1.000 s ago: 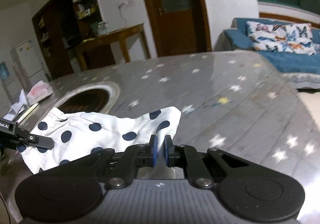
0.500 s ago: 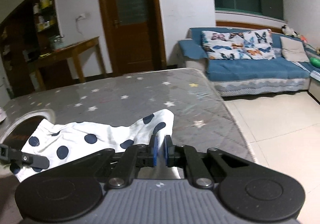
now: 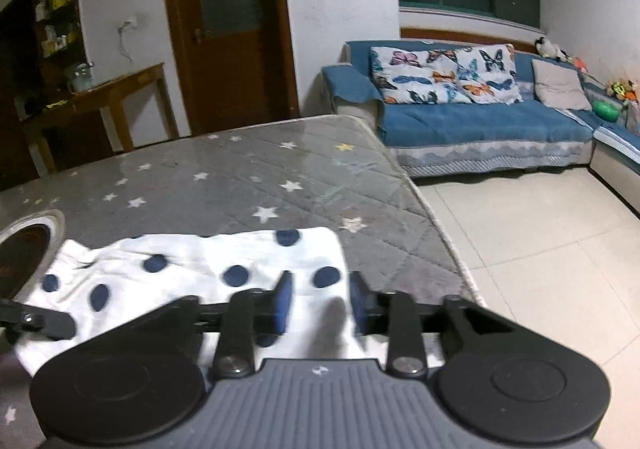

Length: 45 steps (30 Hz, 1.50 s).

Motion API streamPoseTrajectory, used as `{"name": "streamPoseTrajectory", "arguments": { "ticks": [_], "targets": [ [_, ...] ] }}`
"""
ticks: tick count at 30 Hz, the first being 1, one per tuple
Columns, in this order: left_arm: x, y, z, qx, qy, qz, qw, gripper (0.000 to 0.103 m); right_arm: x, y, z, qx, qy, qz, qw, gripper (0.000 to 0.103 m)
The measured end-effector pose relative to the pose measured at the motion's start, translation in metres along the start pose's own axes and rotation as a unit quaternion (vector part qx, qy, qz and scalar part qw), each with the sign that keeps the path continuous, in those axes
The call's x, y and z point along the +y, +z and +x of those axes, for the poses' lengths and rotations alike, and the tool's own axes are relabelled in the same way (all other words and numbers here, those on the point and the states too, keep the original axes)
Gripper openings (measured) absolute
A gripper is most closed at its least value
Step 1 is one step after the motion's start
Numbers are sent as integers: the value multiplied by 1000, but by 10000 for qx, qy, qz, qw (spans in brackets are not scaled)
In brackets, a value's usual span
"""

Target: Fold clothes

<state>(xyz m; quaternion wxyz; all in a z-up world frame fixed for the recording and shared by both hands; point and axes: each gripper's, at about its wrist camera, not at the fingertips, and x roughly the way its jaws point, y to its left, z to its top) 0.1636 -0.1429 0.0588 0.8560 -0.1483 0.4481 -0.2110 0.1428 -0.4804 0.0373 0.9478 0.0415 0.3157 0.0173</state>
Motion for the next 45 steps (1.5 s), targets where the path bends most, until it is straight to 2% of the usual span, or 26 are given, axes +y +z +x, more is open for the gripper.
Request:
{"name": "streamPoseTrajectory", "arguments": {
  "ticks": [4, 5, 7, 11, 14, 16, 18, 21, 26, 28, 31, 45],
  "targets": [
    [-2, 1, -3, -101, 103, 213, 9997, 72, 18, -8, -7, 56, 362, -83, 9993, 39],
    [-2, 1, -4, -132, 140, 260, 9995, 73, 21, -11, -8, 74, 420, -67, 9991, 40],
    [-2, 2, -3, -137, 206, 319, 9992, 75, 30, -17, -7, 149, 547, -80, 9984, 51],
    [-2, 1, -3, -136, 295, 360, 9988, 83, 37, -28, 2, 295, 601, -194, 9976, 56],
    [-2, 1, -4, -159, 347, 416, 9984, 84, 38, -31, 4, 303, 604, -211, 9975, 59],
    [-3, 0, -5, -175, 382, 454, 9981, 88, 39, -31, 3, 310, 645, -254, 9971, 71],
    [-3, -1, -6, -196, 405, 481, 9978, 88, 41, -31, 2, 279, 647, -330, 9970, 75],
    [-4, 0, -9, -270, 429, 516, 9974, 94, 44, -29, 1, 245, 687, -377, 9966, 85],
    [-3, 1, -13, -378, 546, 628, 9958, 98, 50, -19, 9, 244, 723, -440, 9961, 93],
    [-2, 2, -15, -422, 561, 663, 9953, 99, 52, -15, 12, 239, 698, -459, 9962, 100],
    [-2, 3, -16, -478, 598, 746, 9943, 102, 57, -10, 19, 248, 726, -489, 9959, 103],
    [0, 4, -28, -811, 586, 1097, 9889, 103, 58, -3, 40, 376, 692, -191, 9967, 103]
  ]
}}
